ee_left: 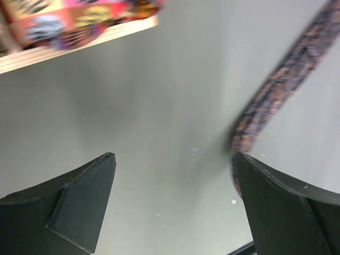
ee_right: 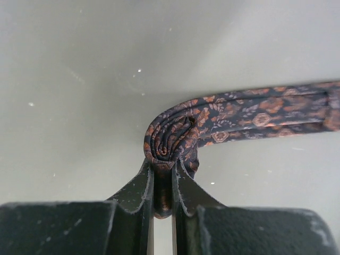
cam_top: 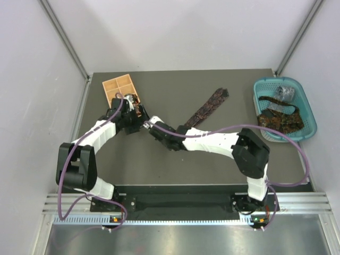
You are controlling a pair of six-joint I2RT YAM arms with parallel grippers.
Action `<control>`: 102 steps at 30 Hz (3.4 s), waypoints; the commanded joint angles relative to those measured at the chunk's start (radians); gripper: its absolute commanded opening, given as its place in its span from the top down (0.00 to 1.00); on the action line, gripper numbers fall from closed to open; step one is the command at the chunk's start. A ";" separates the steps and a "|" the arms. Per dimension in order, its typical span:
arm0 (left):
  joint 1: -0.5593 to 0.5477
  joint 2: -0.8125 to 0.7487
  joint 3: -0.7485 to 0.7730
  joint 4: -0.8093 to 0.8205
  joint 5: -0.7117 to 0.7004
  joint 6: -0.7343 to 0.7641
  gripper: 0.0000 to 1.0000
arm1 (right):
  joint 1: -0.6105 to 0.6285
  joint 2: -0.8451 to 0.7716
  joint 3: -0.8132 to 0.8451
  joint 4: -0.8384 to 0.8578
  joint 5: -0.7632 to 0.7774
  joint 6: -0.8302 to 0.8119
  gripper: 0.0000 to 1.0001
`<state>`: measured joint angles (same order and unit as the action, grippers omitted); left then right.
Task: Roll the ties
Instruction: Roll the tie
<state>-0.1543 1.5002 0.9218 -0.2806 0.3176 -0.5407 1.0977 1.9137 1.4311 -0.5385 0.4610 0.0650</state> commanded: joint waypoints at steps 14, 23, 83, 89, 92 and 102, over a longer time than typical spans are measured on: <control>-0.045 -0.115 -0.126 0.198 0.020 -0.039 0.02 | -0.384 -0.084 -0.119 0.161 -0.935 0.113 1.00; -0.217 -0.189 -0.202 0.273 -0.063 0.086 0.04 | -0.522 0.045 -0.065 0.144 -1.265 0.115 1.00; -0.545 0.178 -0.127 0.661 -0.204 0.532 0.08 | -0.624 0.301 0.100 0.023 -1.174 0.004 0.98; -0.544 0.247 -0.086 0.644 -0.204 0.571 0.14 | -0.622 0.294 0.091 0.028 -1.177 0.009 0.98; -0.545 0.267 -0.060 0.609 -0.190 0.571 0.18 | -0.622 0.294 0.084 0.032 -1.179 0.009 0.98; -0.545 0.327 -0.009 0.534 -0.206 0.591 0.30 | -0.625 0.289 0.072 0.046 -1.182 0.015 0.97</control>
<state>-0.6968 1.7973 0.8688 0.2802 0.1078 0.0219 0.4786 2.1876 1.5192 -0.5411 -0.7864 0.0914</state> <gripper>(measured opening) 0.717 0.078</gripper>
